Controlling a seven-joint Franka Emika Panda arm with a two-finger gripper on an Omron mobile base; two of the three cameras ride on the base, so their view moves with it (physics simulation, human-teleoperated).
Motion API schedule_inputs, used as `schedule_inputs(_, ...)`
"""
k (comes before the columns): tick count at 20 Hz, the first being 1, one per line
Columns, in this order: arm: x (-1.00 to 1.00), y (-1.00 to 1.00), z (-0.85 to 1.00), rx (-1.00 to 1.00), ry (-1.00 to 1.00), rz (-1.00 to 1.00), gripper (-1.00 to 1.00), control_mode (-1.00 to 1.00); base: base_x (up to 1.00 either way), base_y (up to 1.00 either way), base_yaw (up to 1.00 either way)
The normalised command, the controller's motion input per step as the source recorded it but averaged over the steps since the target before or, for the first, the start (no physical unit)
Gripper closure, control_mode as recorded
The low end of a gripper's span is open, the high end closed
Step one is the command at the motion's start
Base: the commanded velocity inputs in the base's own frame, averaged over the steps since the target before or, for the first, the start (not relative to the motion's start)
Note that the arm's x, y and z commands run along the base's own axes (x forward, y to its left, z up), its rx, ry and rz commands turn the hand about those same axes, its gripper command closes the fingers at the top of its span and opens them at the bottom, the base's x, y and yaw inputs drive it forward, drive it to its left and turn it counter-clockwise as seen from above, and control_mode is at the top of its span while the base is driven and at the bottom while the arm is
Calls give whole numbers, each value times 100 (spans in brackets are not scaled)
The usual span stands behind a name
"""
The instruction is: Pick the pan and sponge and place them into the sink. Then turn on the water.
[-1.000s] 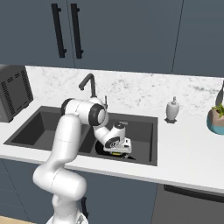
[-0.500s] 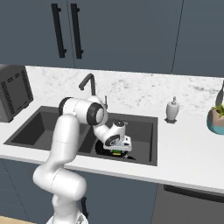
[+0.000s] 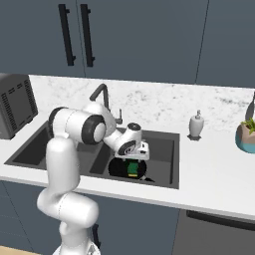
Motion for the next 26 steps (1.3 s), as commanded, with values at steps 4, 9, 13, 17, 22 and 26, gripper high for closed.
schedule_inputs(4,-28,3,100,9,-10,-1,-100,-100,0,0,0)
schedule_inputs(9,-35,0,98,9,-4,-2,-100,-100,0,0,0)
schedule_inputs(13,-29,0,76,7,0,-3,-100,-100,0,0,0)
schedule_inputs(17,-9,-16,24,12,0,0,-100,-100,0,0,0)
schedule_inputs(22,-5,-4,8,21,-16,2,-100,-100,0,0,0)
schedule_inputs(26,3,3,27,29,-33,1,-100,-100,0,0,0)
